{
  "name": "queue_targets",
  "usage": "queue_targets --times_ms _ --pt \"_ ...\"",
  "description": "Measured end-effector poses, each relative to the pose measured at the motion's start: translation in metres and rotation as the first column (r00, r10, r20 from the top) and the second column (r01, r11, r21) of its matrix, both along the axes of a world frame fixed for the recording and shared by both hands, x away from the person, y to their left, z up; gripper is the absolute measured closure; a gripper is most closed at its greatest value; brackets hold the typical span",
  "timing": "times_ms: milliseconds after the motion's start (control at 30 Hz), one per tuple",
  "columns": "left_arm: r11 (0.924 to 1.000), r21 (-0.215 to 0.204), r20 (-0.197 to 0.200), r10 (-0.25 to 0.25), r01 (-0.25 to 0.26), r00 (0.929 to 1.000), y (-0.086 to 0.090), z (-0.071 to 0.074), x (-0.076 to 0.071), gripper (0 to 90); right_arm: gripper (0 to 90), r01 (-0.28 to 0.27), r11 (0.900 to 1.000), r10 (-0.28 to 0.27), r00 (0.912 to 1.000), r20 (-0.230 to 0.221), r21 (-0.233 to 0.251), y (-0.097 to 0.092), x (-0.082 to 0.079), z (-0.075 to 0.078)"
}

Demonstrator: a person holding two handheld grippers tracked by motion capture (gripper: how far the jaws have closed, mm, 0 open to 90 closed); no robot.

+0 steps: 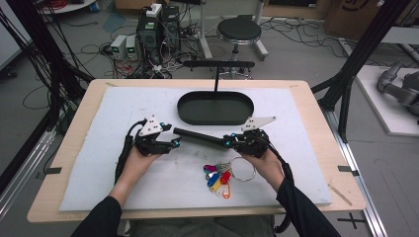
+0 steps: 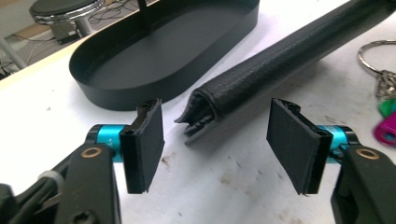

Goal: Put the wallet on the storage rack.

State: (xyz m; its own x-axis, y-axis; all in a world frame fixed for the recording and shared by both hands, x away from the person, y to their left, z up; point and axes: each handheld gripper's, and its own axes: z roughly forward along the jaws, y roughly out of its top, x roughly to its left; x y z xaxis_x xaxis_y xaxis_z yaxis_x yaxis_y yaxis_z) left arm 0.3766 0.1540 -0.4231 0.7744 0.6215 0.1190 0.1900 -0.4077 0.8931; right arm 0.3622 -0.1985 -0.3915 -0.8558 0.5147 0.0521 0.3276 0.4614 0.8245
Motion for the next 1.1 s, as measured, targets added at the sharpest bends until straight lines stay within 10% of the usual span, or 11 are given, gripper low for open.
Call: queue_targets --times_ms 267,400,633,867,1100 --pt "0.9928 -0.021 0.025 -0.117 0.118 0.9928 -0.009 -0.002 0.015 37.8 82.9 0.002 1.0 -0.002 0.9998 -0.017 0.008 -0.004 0.004 0.002" --pt "0.9899 0.045 0.058 -0.137 0.135 0.9888 -0.01 -0.001 0.012 56.8 82.5 0.013 0.9999 -0.013 0.9997 -0.02 0.012 -0.007 0.007 0.002" --pt "0.9849 0.033 0.047 -0.172 0.17 0.984 -0.014 0.004 0.007 74.9 78.5 0.069 0.9958 -0.068 0.9975 -0.022 0.06 -0.023 0.012 0.004" --pt "0.9768 -0.019 -0.013 -0.214 0.213 0.9768 -0.015 0.006 0.004 77.3 42.1 0.104 0.9872 -0.103 0.9945 -0.018 0.121 -0.037 0.021 0.001" --pt "0.9708 -0.088 -0.062 -0.229 0.223 0.9715 -0.009 0.008 0.003 77.5 34.0 0.011 0.9947 -0.014 0.9993 0.033 0.102 -0.051 0.027 -0.003"
